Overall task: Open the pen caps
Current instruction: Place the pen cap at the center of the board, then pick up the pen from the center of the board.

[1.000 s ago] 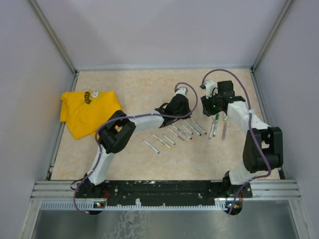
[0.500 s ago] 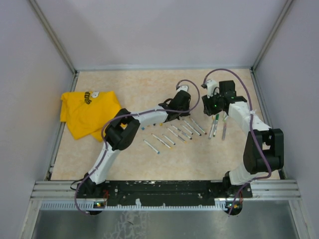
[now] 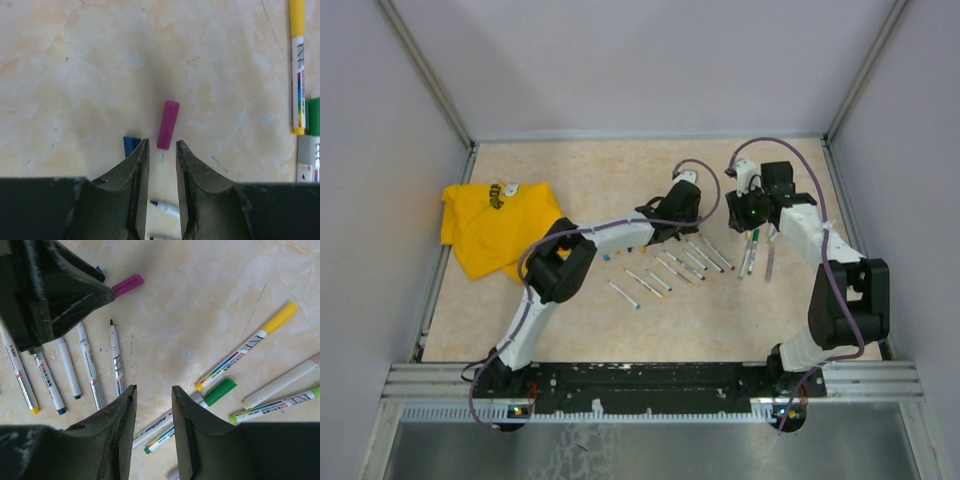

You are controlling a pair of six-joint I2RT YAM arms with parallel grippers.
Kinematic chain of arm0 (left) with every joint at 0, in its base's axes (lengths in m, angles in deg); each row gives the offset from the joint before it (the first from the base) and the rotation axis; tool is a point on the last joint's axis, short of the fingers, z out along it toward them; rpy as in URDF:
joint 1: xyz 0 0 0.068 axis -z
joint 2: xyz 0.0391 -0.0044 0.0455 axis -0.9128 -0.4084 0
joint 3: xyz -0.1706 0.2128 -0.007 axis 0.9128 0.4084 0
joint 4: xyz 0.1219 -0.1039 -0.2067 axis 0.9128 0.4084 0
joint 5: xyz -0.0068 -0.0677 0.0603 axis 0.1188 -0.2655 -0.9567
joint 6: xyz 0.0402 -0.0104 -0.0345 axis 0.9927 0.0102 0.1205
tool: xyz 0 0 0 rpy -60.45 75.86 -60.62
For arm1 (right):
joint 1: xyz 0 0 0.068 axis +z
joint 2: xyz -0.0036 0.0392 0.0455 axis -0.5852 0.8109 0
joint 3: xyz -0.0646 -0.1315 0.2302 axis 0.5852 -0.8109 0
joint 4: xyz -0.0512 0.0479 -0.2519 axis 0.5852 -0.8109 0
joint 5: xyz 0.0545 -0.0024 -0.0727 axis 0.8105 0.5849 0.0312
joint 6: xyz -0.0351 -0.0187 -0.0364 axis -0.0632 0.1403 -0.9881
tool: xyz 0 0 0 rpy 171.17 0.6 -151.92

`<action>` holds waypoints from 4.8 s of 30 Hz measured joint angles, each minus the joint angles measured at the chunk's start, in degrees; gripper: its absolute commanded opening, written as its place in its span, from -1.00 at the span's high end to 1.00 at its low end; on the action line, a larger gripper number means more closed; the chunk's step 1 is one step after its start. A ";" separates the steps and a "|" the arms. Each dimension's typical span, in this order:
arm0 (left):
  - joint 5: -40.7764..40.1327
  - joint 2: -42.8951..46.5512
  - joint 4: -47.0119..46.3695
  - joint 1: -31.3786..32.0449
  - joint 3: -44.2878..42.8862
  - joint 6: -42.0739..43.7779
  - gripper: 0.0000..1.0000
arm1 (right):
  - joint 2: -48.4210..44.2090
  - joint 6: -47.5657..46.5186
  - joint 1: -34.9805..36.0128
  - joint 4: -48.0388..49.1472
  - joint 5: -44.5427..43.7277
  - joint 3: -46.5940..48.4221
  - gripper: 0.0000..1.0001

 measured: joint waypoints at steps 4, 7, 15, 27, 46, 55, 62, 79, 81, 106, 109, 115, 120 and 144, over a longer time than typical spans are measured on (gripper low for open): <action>1.33 7.54 -0.57 0.00 6.71 1.60 0.24 | -0.24 0.00 -0.44 -0.04 0.42 -0.04 0.31; 4.13 18.43 -3.65 0.00 15.32 3.67 0.14 | -0.83 0.00 -1.38 -0.07 1.16 -0.07 0.31; 15.13 54.18 -24.41 -0.04 50.75 12.72 -0.23 | -1.29 0.42 -3.26 0.37 1.36 -0.66 0.31; 14.21 75.80 -37.35 -0.26 83.45 11.91 -0.98 | -1.29 2.99 -4.28 4.28 -1.11 -2.36 0.30; 10.67 84.52 -40.98 -0.39 89.81 9.27 -0.99 | 3.93 3.08 -5.03 4.20 -2.54 6.14 0.29; 10.69 83.62 -42.10 -0.48 90.09 7.80 -0.99 | 5.07 3.08 -5.14 4.76 -2.45 2.82 0.29; 10.71 83.38 -42.47 -0.48 90.36 6.95 -0.99 | 8.28 3.39 -5.14 5.62 -3.15 2.82 0.29; 10.69 84.26 -42.53 -0.48 91.03 5.88 -0.99 | 12.09 4.52 -5.51 5.49 -5.90 2.80 0.29; 10.69 84.32 -42.53 -0.48 91.08 5.86 -0.99 | 12.09 4.55 -5.51 5.53 -6.12 2.80 0.29; 10.69 84.43 -42.51 -0.48 91.25 5.46 -0.99 | 12.15 4.96 -5.88 5.51 -6.32 2.80 0.29; 10.69 84.43 -42.51 -0.48 91.25 5.44 -0.99 | 12.17 4.96 -5.88 5.49 -6.32 2.80 0.29; 10.69 84.43 -42.51 -0.48 91.25 5.44 -0.99 | 12.20 4.98 -5.90 5.42 -6.32 2.80 0.29; 10.69 84.43 -42.51 -0.48 91.25 5.44 -0.99 | 12.20 4.98 -5.97 5.40 -6.29 2.80 0.29; 10.69 84.41 -42.49 -0.48 91.25 5.44 -0.99 | 12.66 5.44 -6.34 5.33 -6.27 2.82 0.29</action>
